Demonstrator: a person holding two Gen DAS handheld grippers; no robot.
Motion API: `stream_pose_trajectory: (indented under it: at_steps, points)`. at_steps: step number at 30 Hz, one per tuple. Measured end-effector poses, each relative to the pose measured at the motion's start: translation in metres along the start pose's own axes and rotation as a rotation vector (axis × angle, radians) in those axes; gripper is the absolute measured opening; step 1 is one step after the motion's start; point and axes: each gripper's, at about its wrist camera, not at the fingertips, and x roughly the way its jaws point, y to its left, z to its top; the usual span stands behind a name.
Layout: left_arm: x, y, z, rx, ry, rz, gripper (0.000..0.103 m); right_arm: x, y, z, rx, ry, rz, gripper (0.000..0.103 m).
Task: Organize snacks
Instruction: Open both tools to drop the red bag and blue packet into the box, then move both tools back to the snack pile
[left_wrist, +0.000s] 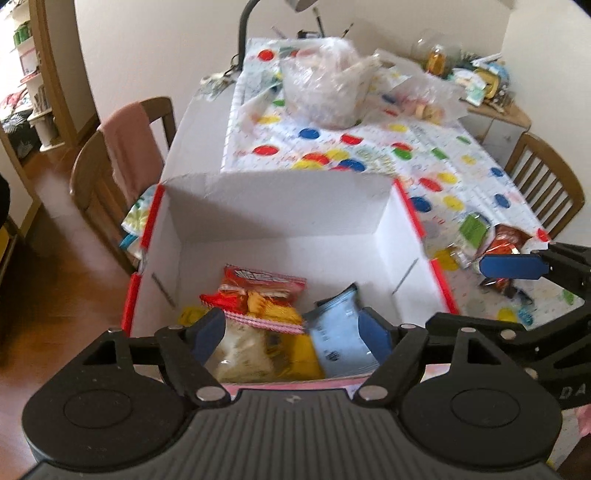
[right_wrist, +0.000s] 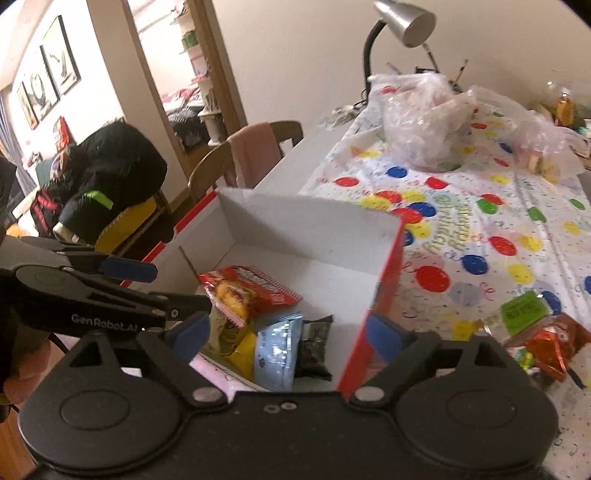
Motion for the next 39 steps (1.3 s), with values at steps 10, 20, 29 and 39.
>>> stream_pose_trajectory:
  at_steps: [10, 20, 29, 39]
  points:
    - [-0.001, -0.058, 0.01, 0.049, -0.032, -0.101, 0.087, -0.047, -0.048, -0.02, 0.048, -0.049, -0.033, 0.101]
    - [0.027, -0.136, 0.017, 0.115, 0.008, -0.189, 0.1, -0.08, -0.118, -0.054, 0.072, -0.029, -0.151, 0.101]
    - [0.08, -0.208, 0.021, 0.199, 0.089, -0.181, 0.1, -0.082, -0.179, -0.087, 0.112, 0.046, -0.237, 0.101]
    - [0.14, -0.243, 0.064, 0.299, 0.141, -0.122, 0.1, -0.063, -0.218, -0.105, 0.139, 0.129, -0.23, 0.093]
